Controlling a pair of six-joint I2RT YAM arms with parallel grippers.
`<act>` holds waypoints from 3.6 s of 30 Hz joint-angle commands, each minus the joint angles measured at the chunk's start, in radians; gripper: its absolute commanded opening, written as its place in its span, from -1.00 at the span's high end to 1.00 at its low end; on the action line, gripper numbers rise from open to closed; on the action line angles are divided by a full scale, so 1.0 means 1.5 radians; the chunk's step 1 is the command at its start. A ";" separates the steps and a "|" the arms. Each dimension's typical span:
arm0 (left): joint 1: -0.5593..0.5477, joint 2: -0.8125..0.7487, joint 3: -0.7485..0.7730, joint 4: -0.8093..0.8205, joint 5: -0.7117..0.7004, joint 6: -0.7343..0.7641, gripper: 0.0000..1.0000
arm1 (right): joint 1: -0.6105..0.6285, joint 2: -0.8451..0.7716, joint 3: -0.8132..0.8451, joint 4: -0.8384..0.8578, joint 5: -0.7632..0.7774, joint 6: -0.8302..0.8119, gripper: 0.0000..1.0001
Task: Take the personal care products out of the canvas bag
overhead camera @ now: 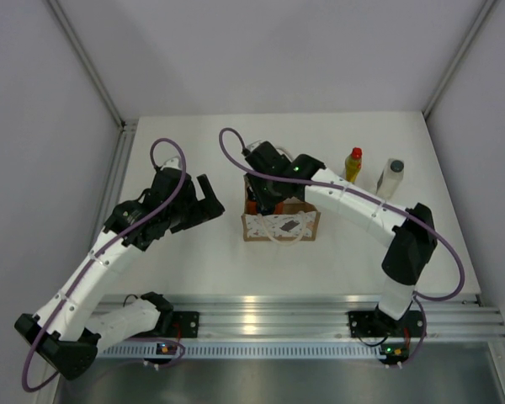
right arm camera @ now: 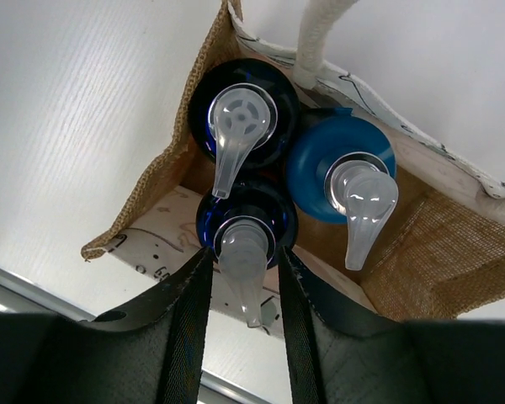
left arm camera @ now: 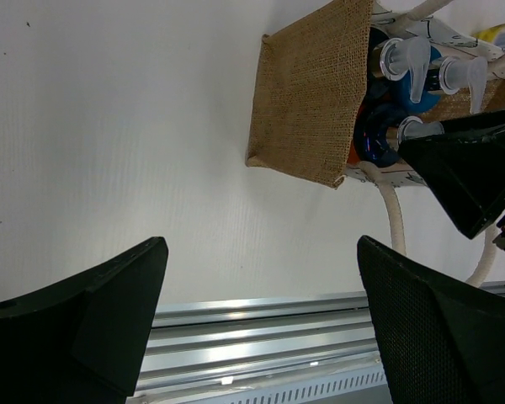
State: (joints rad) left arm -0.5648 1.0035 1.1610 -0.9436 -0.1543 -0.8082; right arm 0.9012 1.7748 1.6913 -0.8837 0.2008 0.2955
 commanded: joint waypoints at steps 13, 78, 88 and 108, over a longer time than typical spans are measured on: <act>-0.002 -0.011 -0.009 0.020 -0.001 0.017 -0.97 | 0.015 0.021 0.057 -0.017 0.023 -0.010 0.39; -0.001 -0.029 -0.018 0.019 -0.018 0.011 -0.97 | -0.009 -0.091 0.330 -0.223 0.047 0.001 1.00; -0.001 -0.034 -0.021 0.019 -0.017 0.007 -0.97 | -0.078 -0.158 0.345 -0.244 0.045 -0.018 1.00; -0.001 -0.036 -0.026 0.020 -0.015 0.007 -0.97 | -0.330 -0.308 0.091 -0.204 0.146 -0.019 1.00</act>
State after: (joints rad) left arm -0.5648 0.9657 1.1236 -0.9432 -0.1658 -0.7918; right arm 0.4854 1.3952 1.8816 -1.3048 0.3576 0.2584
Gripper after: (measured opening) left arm 0.985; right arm 0.220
